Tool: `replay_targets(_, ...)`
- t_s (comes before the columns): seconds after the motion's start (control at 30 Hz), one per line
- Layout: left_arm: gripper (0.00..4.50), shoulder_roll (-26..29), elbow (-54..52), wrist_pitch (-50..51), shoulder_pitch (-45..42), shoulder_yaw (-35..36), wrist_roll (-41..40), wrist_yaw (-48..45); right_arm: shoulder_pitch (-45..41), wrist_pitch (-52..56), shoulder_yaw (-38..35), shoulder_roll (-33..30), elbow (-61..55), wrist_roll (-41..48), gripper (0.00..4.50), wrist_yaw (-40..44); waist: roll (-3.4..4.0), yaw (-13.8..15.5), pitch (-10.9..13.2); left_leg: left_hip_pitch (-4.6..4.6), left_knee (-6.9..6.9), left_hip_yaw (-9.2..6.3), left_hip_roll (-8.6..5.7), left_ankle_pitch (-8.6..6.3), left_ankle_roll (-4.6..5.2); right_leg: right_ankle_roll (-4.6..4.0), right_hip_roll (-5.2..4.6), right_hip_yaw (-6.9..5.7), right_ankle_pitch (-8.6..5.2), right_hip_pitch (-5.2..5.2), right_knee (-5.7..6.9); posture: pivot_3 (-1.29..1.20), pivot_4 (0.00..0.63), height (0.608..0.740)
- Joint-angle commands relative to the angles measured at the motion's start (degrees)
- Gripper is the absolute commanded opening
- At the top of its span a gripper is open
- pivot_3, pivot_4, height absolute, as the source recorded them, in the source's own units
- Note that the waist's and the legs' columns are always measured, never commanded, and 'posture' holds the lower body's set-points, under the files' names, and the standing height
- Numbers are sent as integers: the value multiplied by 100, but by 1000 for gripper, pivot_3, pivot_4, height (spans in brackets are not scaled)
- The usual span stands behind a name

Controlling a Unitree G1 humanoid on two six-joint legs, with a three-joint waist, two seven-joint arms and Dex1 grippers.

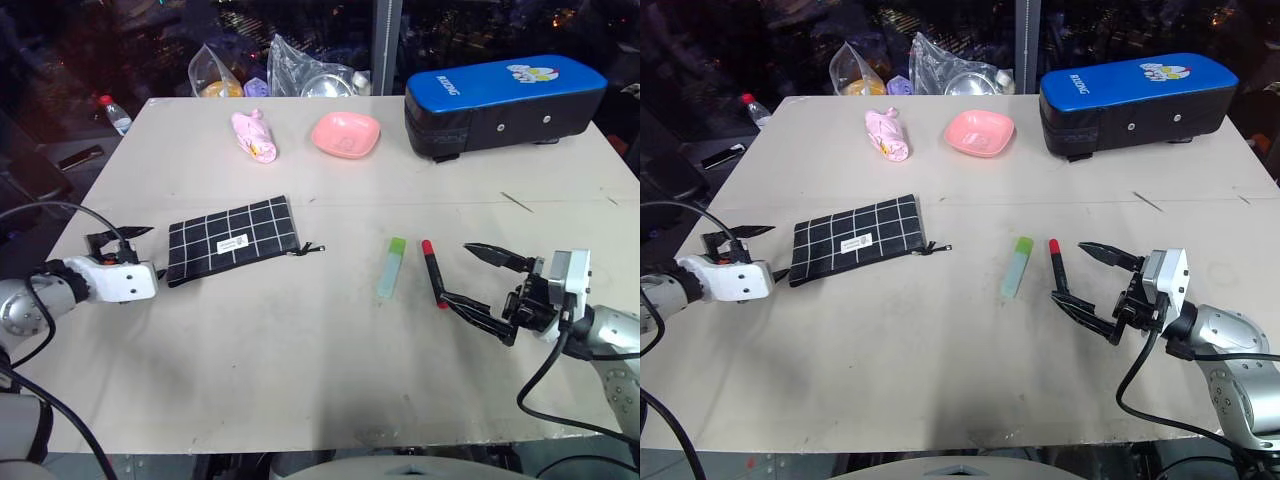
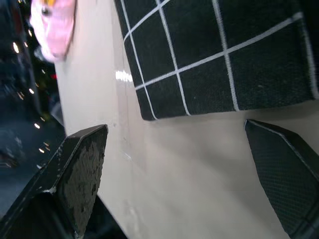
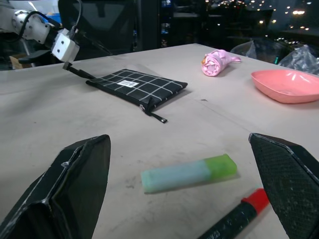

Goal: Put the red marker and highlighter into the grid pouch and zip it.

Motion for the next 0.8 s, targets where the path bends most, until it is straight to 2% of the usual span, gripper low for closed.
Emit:
replay_targets(0.03,4455,-133,-70,-468,-131,-340,284,406,-84,55,-122,-92,-293,181,4500,35,0,42,0,-2,1,0,-2,0,0,2,-2,0,0,0,-1,0,150,740)
replay_targets(0.33,4455,-405,-486,-1119,-289,-423,245,933,-97,100,-64,-60,-358,191,4500,-11,-12,8,4,-5,5,11,-10,-1,3,14,-12,11,8,-2,-7,0,150,740)
replay_targets(0.53,4455,-558,-522,-1281,-299,-498,121,838,-82,72,-10,-12,-383,138,4500,-72,-22,-85,9,-6,3,17,-3,-1,4,4,-3,14,15,-7,-7,0,150,740)
replay_targets(0.8,4455,-1078,-675,-1003,-203,-315,-609,572,48,2,30,102,-448,8,4500,-159,-23,-128,9,-6,6,17,-3,-1,5,-6,-3,15,22,-6,-6,0,150,740)
